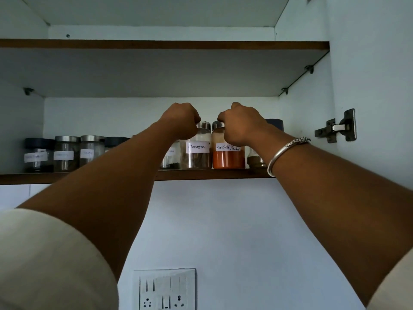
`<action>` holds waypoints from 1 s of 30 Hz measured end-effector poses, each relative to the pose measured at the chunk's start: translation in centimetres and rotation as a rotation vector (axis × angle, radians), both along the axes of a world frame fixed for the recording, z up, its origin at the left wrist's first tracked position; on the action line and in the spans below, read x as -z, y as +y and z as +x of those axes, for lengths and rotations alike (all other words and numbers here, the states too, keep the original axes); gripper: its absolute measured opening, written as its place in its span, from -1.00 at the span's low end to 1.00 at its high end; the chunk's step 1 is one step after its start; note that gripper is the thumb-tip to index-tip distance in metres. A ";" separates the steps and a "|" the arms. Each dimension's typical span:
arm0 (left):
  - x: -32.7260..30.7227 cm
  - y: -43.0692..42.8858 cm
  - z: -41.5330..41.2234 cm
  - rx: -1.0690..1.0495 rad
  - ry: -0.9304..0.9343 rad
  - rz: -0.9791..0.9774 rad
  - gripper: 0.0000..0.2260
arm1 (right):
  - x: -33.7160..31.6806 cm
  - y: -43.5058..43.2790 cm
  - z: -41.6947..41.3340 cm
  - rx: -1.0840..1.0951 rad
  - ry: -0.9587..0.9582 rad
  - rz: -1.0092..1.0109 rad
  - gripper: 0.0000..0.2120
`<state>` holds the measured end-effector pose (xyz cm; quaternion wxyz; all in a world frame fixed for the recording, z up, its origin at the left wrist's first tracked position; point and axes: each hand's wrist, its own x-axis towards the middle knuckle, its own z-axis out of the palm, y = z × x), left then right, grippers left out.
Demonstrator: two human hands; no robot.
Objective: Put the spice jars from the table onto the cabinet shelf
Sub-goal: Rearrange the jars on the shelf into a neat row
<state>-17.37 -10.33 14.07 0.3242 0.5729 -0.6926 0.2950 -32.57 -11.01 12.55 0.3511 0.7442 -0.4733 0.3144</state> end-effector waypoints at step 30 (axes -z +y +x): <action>0.3 -10.8 3.3 -0.018 -0.094 0.062 -0.72 | -2.4 -10.6 4.5 0.189 0.107 0.218 -0.96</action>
